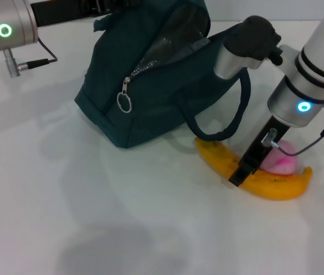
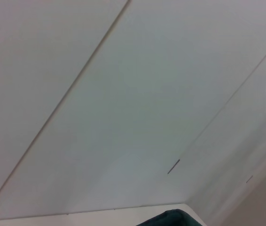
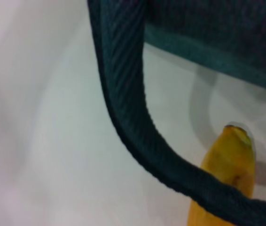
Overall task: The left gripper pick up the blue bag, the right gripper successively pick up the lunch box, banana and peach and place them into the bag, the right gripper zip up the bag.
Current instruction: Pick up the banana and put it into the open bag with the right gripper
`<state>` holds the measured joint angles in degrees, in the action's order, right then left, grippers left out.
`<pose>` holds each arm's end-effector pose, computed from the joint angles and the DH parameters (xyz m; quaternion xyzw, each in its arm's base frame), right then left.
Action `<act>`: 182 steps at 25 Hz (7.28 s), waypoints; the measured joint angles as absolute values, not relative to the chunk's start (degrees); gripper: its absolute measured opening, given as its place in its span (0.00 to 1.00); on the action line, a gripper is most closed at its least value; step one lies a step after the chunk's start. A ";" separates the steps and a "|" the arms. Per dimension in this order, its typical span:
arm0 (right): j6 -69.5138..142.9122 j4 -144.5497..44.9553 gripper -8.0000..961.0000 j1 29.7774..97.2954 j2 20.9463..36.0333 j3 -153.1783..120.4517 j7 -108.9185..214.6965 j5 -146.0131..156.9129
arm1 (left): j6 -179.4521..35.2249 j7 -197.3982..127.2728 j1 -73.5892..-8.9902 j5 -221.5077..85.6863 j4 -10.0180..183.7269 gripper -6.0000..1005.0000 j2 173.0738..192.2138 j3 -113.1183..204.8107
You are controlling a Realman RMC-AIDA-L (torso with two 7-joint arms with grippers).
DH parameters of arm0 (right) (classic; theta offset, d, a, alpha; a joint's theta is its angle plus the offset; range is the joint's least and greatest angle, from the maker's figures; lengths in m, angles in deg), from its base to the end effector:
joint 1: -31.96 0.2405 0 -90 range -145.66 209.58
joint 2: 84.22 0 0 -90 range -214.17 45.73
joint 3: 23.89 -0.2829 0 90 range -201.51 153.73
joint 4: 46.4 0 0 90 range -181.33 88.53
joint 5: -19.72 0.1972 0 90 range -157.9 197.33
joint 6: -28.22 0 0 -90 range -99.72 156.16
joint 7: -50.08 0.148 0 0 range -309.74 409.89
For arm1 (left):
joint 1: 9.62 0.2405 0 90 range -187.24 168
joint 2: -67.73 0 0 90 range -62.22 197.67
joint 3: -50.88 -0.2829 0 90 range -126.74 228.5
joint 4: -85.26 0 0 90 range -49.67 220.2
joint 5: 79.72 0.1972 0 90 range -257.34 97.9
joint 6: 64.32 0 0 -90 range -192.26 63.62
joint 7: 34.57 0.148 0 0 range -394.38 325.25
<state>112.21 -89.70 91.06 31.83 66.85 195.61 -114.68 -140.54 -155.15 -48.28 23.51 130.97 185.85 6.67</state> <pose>0.1509 0.3876 -0.0780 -0.9262 0.2834 -0.2456 0.0391 -0.1996 0.4162 0.0242 -0.8272 -0.4223 -0.3419 0.1434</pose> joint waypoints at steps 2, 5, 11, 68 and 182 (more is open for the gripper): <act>112.43 -90.40 0.46 90.81 31.62 66.07 195.48 -114.51 | -140.58 -155.15 -48.14 23.43 130.97 0.06 185.80 6.67; 113.41 -91.53 0.46 89.85 31.41 62.64 194.58 -114.39 | -140.66 -155.15 -48.05 23.41 130.97 0.06 185.78 6.67; 122.63 -91.97 0.46 85.84 31.08 46.43 185.91 -107.89 | -140.99 -155.25 -48.03 23.50 130.91 0.06 185.80 6.67; 98.59 -75.49 0.45 68.10 31.80 53.22 73.71 -49.36 | -145.64 -161.92 -48.06 20.20 129.55 0.06 186.76 5.82; 109.70 -94.82 0.44 60.74 27.51 50.35 110.83 -68.87 | -151.63 -174.04 -49.18 34.50 147.72 0.09 185.67 -6.98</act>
<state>109.70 -94.82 60.74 27.51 50.35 110.83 -68.87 -151.63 -174.04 -49.18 34.50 147.72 185.67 -6.98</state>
